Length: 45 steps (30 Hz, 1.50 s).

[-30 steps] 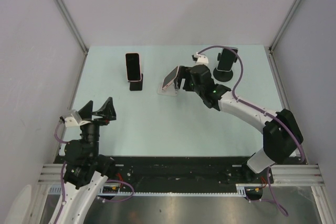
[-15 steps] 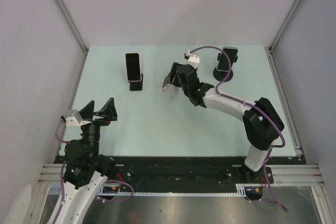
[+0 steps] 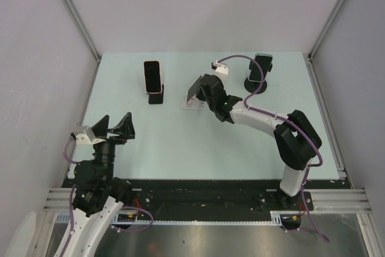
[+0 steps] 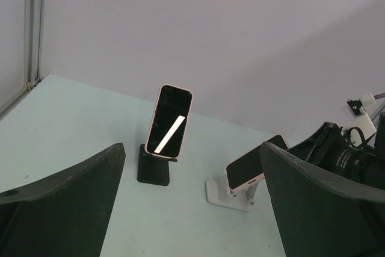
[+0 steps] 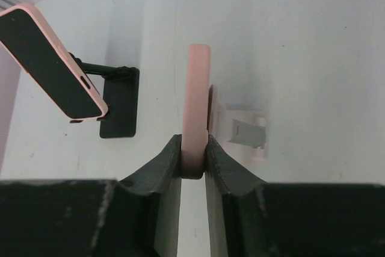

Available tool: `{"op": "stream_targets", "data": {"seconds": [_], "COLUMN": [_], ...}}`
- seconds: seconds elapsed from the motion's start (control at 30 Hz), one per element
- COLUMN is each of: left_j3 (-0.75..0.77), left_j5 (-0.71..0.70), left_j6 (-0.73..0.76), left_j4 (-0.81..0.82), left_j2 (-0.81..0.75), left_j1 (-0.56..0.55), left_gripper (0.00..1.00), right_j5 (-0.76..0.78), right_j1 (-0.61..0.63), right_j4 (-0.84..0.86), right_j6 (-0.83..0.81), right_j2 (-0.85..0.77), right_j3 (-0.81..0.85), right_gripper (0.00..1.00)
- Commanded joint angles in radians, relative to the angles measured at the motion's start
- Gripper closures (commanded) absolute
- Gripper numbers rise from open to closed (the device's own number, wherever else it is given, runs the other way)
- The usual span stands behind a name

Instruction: Remove the phone from the phone stand

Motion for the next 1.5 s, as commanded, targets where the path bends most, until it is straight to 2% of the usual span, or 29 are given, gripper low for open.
{"op": "stream_targets", "data": {"seconds": [0.0, 0.13, 0.23, 0.6, 0.83, 1.0, 1.1, 1.3, 1.33, 1.47], "left_j3": [0.03, 0.028, 0.026, 0.031, 0.056, 0.088, 0.129, 0.221, 0.25, 0.325], "left_j5": [0.019, 0.034, 0.042, 0.099, 0.194, 0.403, 0.564, 0.813, 0.918, 1.144], "left_j6": [0.013, 0.012, 0.013, 0.058, 0.125, 0.153, 0.173, 0.22, 0.222, 0.19], "left_j4": [0.013, 0.015, 0.015, 0.021, 0.018, 0.015, 0.006, -0.001, -0.002, -0.008], "left_j2": [-0.145, -0.145, -0.142, -0.07, 0.059, 0.191, 0.331, 0.511, 0.54, 0.681], "left_j1": [-0.006, -0.006, -0.006, -0.006, -0.006, -0.005, -0.005, -0.005, -0.005, -0.005], "left_gripper": [0.0, 0.0, 0.0, 0.0, 0.0, 0.0, 0.0, 0.01, 0.02, 0.04], "right_j5": [0.03, 0.036, 0.033, 0.003, -0.167, -0.269, -0.342, -0.569, -0.626, -0.781], "right_j1": [0.006, 0.012, 0.015, 0.023, 0.027, 0.026, 0.023, 0.024, 0.023, 0.026], "right_j4": [0.038, 0.035, 0.04, 0.021, -0.018, -0.066, -0.119, -0.21, -0.222, -0.272], "right_j6": [0.024, 0.021, 0.01, -0.025, -0.163, -0.268, -0.318, -0.473, -0.502, -0.574], "right_j2": [-0.028, -0.056, -0.076, -0.207, -0.392, -0.546, -0.649, -0.807, -0.818, -0.857], "right_j3": [0.042, 0.04, 0.04, 0.024, -0.041, -0.165, -0.229, -0.299, -0.311, -0.331], "right_gripper": [0.82, 0.97, 1.0, 1.0, 1.0, 1.0, 1.0, 1.0, 1.0, 1.0]}}
